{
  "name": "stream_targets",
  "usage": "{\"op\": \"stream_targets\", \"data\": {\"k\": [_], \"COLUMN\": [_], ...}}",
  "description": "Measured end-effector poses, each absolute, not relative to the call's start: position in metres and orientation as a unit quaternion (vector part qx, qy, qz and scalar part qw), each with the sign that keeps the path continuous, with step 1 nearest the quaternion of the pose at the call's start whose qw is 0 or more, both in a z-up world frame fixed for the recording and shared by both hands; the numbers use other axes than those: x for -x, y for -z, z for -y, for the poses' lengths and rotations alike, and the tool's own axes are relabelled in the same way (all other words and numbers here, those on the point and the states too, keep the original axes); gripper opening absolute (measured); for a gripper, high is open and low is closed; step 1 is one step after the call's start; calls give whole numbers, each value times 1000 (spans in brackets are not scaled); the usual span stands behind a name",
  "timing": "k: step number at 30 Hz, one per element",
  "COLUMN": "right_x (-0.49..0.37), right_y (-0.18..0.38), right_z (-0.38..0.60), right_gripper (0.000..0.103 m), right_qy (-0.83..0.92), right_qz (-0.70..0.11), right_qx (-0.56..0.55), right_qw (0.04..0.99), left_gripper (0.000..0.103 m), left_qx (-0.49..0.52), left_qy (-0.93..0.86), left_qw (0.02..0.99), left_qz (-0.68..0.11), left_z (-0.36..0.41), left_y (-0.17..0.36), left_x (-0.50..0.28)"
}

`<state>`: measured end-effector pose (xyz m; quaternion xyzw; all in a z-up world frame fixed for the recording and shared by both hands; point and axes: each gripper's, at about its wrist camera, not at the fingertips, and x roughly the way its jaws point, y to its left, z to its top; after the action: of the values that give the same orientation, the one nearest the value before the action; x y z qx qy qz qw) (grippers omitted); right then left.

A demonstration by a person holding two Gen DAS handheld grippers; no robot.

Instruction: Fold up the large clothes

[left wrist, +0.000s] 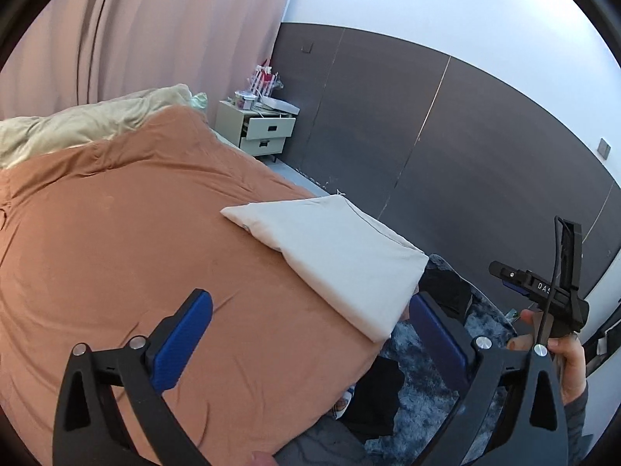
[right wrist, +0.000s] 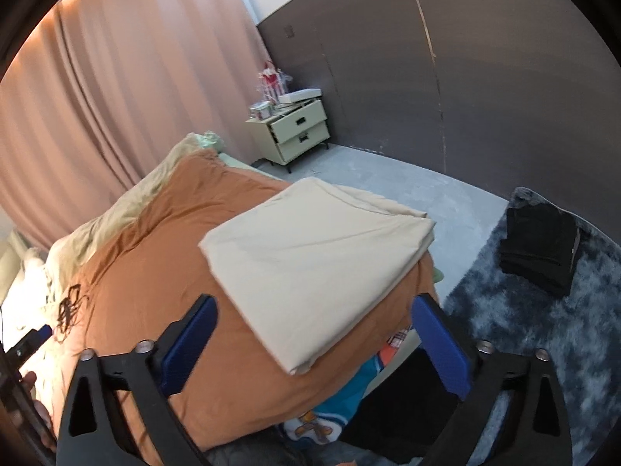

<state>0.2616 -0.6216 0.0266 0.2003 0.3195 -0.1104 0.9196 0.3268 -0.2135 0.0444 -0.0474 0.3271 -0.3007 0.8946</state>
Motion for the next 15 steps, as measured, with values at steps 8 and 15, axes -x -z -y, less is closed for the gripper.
{"op": "stream_targets", "data": {"k": [8,15], "right_x": [-230,-201], "right_y": [-48,-63], "right_z": [572,524], "right_gripper": [103,103], "right_qy": [92,74], "right_qz": [-305,-289], "right_qx": [-160,-124], "right_qw": [934,946], "left_gripper": [103,103], "left_qx": [59,49], "left_qy": [282,254], "left_qw": [911,934], "left_qz": [-296,-249], "left_z": [166,127], "left_y": [-55,-61], "left_x": [-278,-228]}}
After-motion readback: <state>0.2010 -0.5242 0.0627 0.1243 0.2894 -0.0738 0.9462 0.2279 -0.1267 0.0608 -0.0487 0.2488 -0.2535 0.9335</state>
